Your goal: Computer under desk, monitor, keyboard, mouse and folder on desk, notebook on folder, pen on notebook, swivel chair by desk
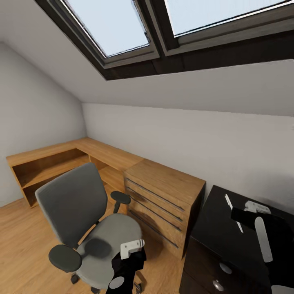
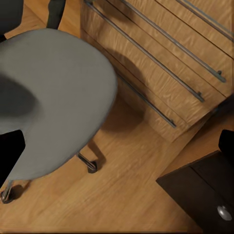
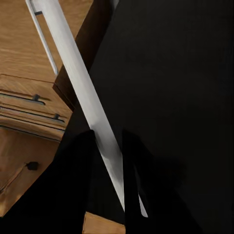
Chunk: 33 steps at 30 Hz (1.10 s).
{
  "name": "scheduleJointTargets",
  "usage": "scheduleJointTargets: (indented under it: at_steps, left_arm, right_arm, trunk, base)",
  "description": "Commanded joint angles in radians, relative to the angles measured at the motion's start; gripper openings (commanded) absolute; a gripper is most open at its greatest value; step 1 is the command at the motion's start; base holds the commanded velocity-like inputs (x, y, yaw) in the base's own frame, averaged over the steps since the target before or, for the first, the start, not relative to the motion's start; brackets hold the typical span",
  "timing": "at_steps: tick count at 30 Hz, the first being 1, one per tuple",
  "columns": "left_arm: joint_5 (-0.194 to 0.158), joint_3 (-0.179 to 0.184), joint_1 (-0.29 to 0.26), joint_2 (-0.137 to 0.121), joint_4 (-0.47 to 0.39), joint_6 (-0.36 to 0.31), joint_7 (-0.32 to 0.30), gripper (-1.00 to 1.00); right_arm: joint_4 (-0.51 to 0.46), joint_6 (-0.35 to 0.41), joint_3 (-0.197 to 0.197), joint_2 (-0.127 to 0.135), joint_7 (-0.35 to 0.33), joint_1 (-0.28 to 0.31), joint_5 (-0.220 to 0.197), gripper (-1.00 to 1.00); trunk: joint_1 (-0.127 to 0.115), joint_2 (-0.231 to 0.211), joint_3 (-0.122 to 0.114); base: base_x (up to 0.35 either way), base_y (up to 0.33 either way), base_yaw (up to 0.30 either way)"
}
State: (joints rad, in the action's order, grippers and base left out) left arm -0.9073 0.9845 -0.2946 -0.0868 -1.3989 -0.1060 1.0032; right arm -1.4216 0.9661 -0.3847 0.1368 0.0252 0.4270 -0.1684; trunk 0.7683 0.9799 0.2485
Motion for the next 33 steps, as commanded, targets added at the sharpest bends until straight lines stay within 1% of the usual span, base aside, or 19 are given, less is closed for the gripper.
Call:
scheduleJointTargets:
  at_steps: [1,2,8,11,12,14,21,24,28,33]
  left_arm:
    - [-0.001,0.002,-0.001,-0.001,-0.002,-0.007,0.006,1.0]
    - [-0.001,0.002,-0.001,-0.001,-0.002,-0.007,0.007,1.0]
    - [-0.001,0.002,-0.001,-0.001,-0.002,-0.007,0.008,1.0]
    - [-0.001,0.002,-0.001,-0.002,-0.002,-0.007,0.008,1.0]
    - [-0.001,0.002,-0.001,-0.002,-0.003,-0.007,0.007,1.0]
    - [-0.001,0.002,-0.001,-0.003,-0.004,-0.006,0.007,1.0]
    - [-0.001,0.001,-0.001,-0.004,-0.005,-0.006,0.006,1.0]
    - [-0.001,0.001,-0.001,-0.004,-0.005,-0.004,0.006,1.0]
    - [-0.002,0.001,-0.001,-0.005,-0.005,0.042,0.004,1.0]
    - [-0.002,0.002,-0.001,-0.005,-0.005,0.058,0.002,1.0]
  right_arm:
    - [-0.009,0.003,-0.018,-0.007,0.002,0.001,-0.007,-1.0]
    - [-0.026,0.0,-0.04,-0.017,0.002,0.001,-0.006,-1.0]
    - [-0.031,-0.002,-0.05,-0.021,0.001,0.001,-0.008,-1.0]
    - [-0.031,-0.002,-0.076,-0.022,0.001,0.001,-0.008,-1.0]
    - [-0.031,-0.002,-0.097,-0.023,0.001,0.001,-0.009,-1.0]
    - [-0.031,-0.002,-0.123,-0.023,0.0,0.001,-0.009,-1.0]
    - [-0.03,-0.001,-0.178,-0.024,-0.001,0.001,-0.015,-1.0]
    - [-0.03,-0.001,-0.188,-0.025,-0.001,0.001,-0.016,-1.0]
    - [-0.03,-0.001,-0.194,-0.025,-0.001,0.001,-0.017,-1.0]
    - [-0.029,-0.001,-0.201,-0.024,-0.001,0.001,-0.017,-1.0]
  trunk:
    - [-0.004,-0.006,-0.002]
    - [-0.008,-0.013,-0.005]
    - [-0.031,-0.055,-0.024]
    - [-0.042,-0.076,-0.033]
    - [-0.046,-0.083,-0.036]
    - [-0.054,-0.097,-0.043]
    - [-0.081,-0.146,-0.064]
    - [-0.092,-0.167,-0.074]
    - [-0.108,-0.195,-0.086]
    - [-0.127,-0.23,-0.1]
  base:
    - [-0.097,0.0,0.0]
    - [-0.026,0.0,0.0]
    - [-0.009,0.0,-0.045]
    - [-0.001,0.0,-0.217]
    - [-0.001,0.0,-0.244]
    - [0.0,0.0,-0.253]
    - [-0.017,0.003,-0.267]
    - [-0.204,0.055,-0.274]
    - [-0.288,0.086,-0.278]
    - [-0.316,0.089,-0.269]
